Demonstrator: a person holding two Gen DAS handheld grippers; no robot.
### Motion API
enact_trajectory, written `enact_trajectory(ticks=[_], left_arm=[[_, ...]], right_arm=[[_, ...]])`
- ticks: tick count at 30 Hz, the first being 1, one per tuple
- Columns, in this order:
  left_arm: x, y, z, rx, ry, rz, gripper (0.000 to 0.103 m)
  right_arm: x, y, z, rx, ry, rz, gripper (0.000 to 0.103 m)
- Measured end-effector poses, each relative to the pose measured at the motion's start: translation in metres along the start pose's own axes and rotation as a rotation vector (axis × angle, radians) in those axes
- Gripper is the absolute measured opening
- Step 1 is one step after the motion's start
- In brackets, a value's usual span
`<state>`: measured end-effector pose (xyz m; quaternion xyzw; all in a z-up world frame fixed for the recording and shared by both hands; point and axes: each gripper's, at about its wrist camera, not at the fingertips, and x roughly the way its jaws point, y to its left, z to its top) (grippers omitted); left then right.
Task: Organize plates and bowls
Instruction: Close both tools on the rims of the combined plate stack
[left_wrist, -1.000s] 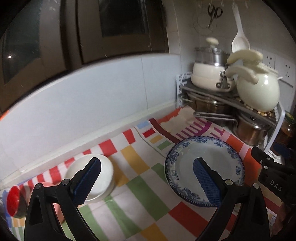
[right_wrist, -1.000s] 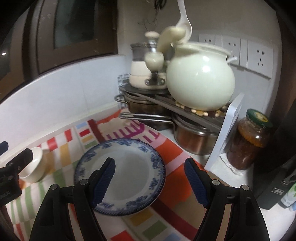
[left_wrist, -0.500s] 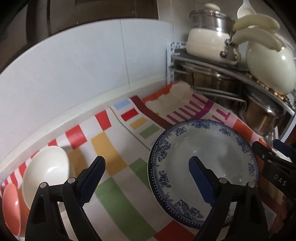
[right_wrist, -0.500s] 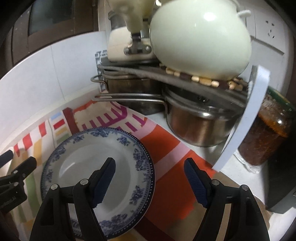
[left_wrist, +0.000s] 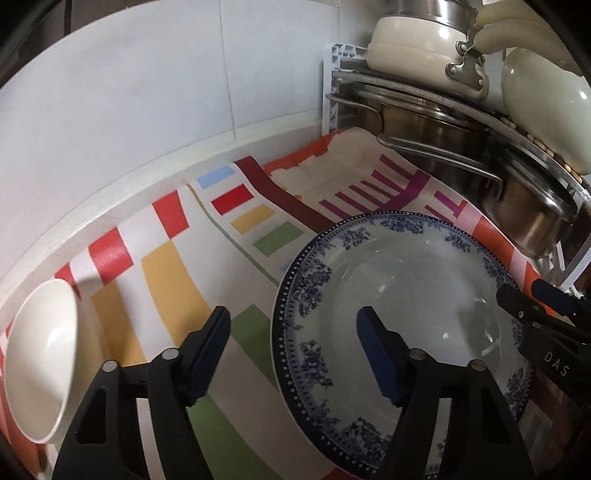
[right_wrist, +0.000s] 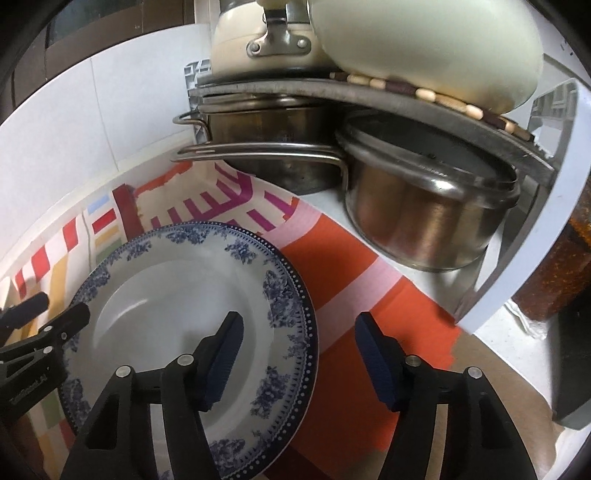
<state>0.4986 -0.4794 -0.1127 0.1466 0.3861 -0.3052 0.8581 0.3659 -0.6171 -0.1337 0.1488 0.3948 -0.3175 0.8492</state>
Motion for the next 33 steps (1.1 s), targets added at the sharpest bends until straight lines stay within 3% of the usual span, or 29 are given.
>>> enact_trajectory(ticks=[11, 14, 19, 33], left_arm=[[0.014, -0.001, 0.001, -0.022, 0.069, -0.06, 0.041], [0.015, -0.003, 0.002, -0.021, 0.069, -0.058, 0.039], [0.013, -0.001, 0.002, -0.022, 0.068, -0.06, 0.036], [-0.026, 0.006, -0.003, -0.031, 0.044, -0.062, 0.036]], right_arm=[[0.014, 0.006, 0.003, -0.017, 0.047, 0.031, 0.047], [0.014, 0.006, 0.003, -0.017, 0.05, 0.037, 0.04], [0.014, 0.009, 0.003, -0.026, 0.052, 0.024, 0.038], [-0.025, 0.016, -0.001, -0.037, 0.026, 0.031, 0.037]])
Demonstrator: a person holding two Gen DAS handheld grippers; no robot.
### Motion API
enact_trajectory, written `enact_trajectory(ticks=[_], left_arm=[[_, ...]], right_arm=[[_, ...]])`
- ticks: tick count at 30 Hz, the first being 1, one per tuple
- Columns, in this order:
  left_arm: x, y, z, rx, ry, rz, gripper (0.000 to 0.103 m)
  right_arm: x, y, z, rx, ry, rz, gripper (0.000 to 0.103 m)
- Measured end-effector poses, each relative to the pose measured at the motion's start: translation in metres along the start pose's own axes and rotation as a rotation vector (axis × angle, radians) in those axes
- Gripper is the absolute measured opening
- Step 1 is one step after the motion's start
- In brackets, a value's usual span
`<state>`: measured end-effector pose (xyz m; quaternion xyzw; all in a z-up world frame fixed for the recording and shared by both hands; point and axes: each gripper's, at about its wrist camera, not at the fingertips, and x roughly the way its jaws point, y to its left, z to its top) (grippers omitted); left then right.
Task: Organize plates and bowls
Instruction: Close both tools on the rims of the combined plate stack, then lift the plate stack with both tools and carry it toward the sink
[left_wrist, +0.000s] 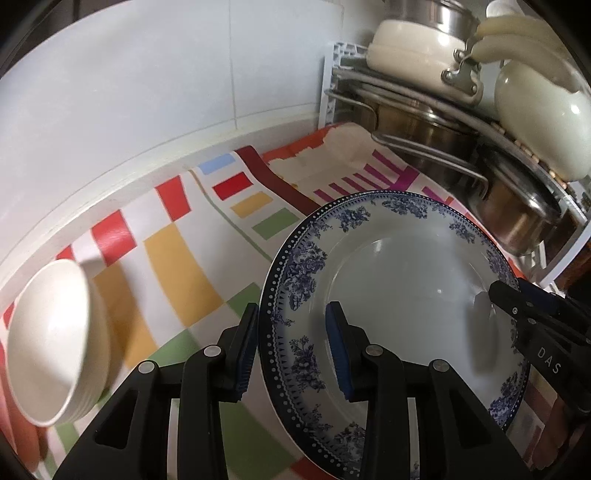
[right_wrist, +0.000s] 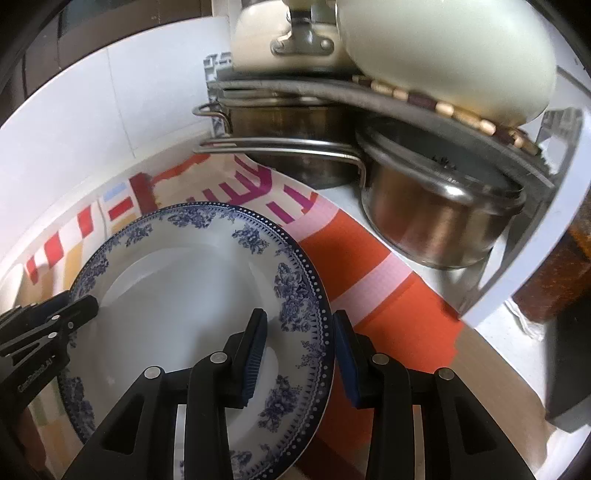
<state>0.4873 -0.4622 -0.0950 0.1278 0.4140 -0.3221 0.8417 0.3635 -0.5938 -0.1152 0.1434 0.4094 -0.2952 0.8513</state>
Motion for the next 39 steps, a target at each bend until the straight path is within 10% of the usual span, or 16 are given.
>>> enact_trajectory(ticks=[39], left_arm=[[-0.206, 0.128, -0.145, -0.231, -0.071, 0.193, 0.036]], right_arm=[[-0.169, 0.123, -0.086, -0.229, -0.058, 0.199, 0.037]])
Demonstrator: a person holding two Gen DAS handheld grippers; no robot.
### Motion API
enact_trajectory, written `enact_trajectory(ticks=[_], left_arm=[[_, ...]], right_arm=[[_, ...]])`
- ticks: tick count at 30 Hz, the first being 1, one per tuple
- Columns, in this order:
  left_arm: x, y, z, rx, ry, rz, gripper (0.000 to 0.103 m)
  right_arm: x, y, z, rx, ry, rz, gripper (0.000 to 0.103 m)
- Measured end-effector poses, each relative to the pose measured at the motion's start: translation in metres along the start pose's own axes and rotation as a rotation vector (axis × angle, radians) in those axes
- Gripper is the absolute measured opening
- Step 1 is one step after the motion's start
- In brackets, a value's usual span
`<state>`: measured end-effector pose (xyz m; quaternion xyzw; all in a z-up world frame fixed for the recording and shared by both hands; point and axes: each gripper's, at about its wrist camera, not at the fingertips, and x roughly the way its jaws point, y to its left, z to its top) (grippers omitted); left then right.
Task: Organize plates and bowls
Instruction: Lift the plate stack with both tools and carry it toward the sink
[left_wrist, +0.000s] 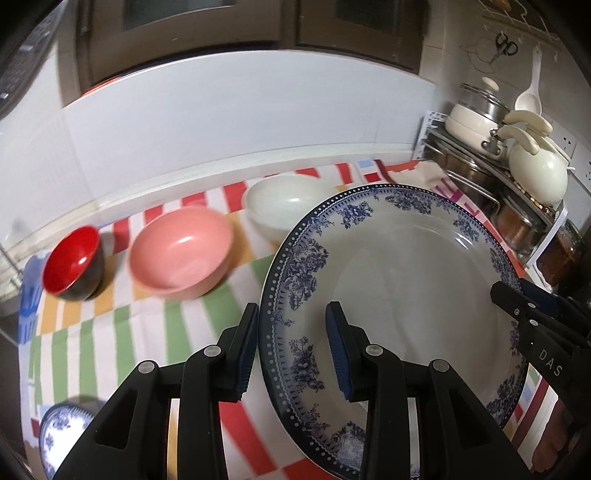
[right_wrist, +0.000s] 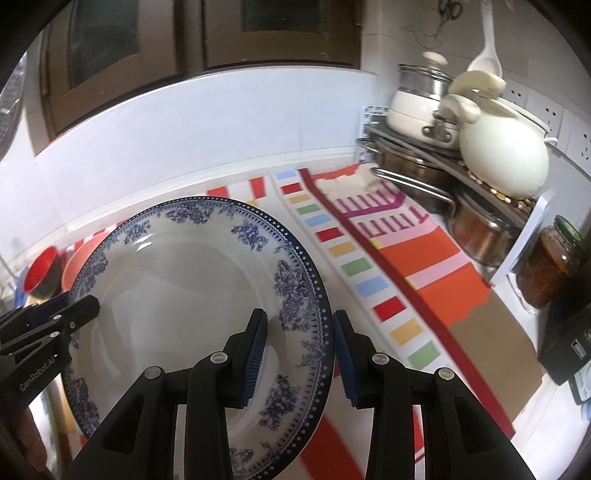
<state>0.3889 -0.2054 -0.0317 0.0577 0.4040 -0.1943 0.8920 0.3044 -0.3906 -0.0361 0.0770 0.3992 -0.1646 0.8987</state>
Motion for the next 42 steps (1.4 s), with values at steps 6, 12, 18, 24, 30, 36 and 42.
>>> enact_trajectory(ticks=[6, 12, 18, 24, 30, 36, 42], left_arm=[[-0.017, 0.03, -0.019, -0.026, 0.009, 0.026, 0.036], [-0.034, 0.06, -0.038, -0.051, 0.017, 0.048, 0.036], [-0.048, 0.09, -0.057, -0.073, 0.026, 0.073, 0.036], [-0.061, 0.122, -0.075, -0.109, 0.034, 0.105, 0.036], [-0.073, 0.149, -0.093, -0.145, 0.04, 0.132, 0.037], [-0.088, 0.175, -0.112, -0.18, 0.045, 0.163, 0.037], [-0.102, 0.199, -0.132, -0.213, 0.051, 0.196, 0.037]], right_arm=[[-0.012, 0.03, -0.014, -0.029, 0.01, 0.027, 0.037], [-0.024, 0.059, -0.027, -0.057, 0.014, 0.049, 0.037], [-0.033, 0.09, -0.04, -0.081, 0.025, 0.075, 0.037], [-0.04, 0.123, -0.052, -0.111, 0.035, 0.106, 0.037], [-0.046, 0.152, -0.063, -0.148, 0.042, 0.135, 0.037], [-0.054, 0.18, -0.075, -0.182, 0.049, 0.167, 0.037], [-0.06, 0.206, -0.087, -0.213, 0.059, 0.2, 0.037]])
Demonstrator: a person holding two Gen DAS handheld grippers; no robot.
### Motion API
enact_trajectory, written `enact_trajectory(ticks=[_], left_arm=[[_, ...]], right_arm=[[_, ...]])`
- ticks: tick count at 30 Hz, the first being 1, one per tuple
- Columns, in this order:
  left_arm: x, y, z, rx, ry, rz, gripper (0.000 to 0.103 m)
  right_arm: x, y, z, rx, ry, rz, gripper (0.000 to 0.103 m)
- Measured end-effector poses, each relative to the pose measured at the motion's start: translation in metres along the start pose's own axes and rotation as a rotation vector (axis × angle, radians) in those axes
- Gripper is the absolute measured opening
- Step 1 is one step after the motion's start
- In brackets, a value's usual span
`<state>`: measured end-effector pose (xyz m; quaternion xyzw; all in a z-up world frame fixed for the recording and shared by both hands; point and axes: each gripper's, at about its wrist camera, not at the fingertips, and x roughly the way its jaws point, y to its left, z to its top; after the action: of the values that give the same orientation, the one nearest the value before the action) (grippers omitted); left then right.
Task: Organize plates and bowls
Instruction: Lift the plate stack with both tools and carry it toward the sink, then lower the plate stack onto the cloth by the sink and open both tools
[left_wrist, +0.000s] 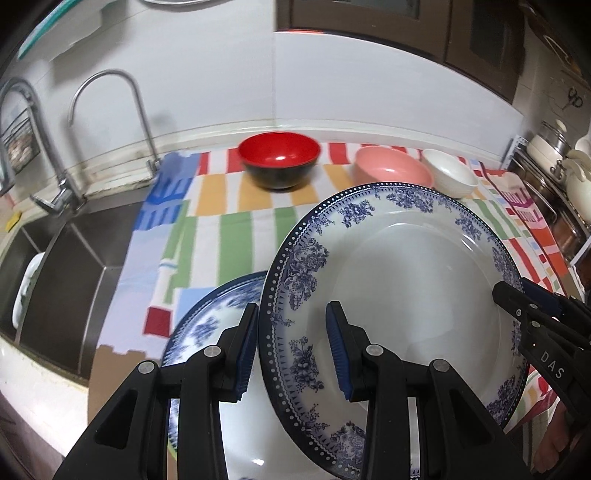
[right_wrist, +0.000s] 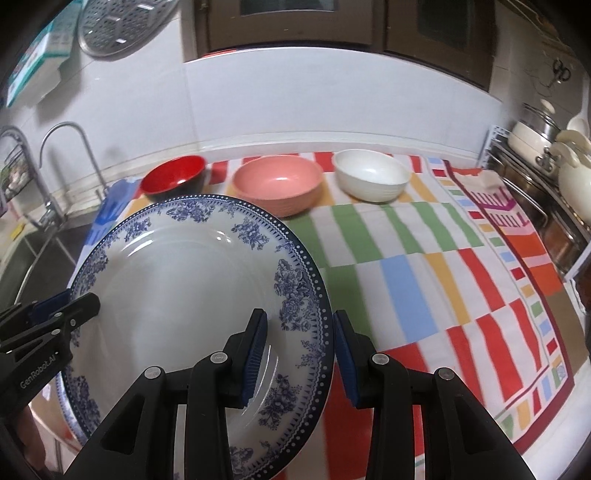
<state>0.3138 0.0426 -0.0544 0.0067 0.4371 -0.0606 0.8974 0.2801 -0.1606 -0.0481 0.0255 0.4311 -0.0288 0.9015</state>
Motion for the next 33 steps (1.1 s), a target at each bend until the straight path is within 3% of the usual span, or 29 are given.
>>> enact_trajectory(ticks=[15, 33], left_arm=[[-0.002, 0.056, -0.029, -0.091, 0.05, 0.075, 0.037], [0.014, 0.077, -0.045, -0.13, 0.112, 0.12, 0.037]], right_arm=[[0.014, 0.058, -0.013, -0.092, 0.055, 0.08, 0.037], [0.04, 0.083, -0.023, -0.143, 0.134, 0.123, 0.037]])
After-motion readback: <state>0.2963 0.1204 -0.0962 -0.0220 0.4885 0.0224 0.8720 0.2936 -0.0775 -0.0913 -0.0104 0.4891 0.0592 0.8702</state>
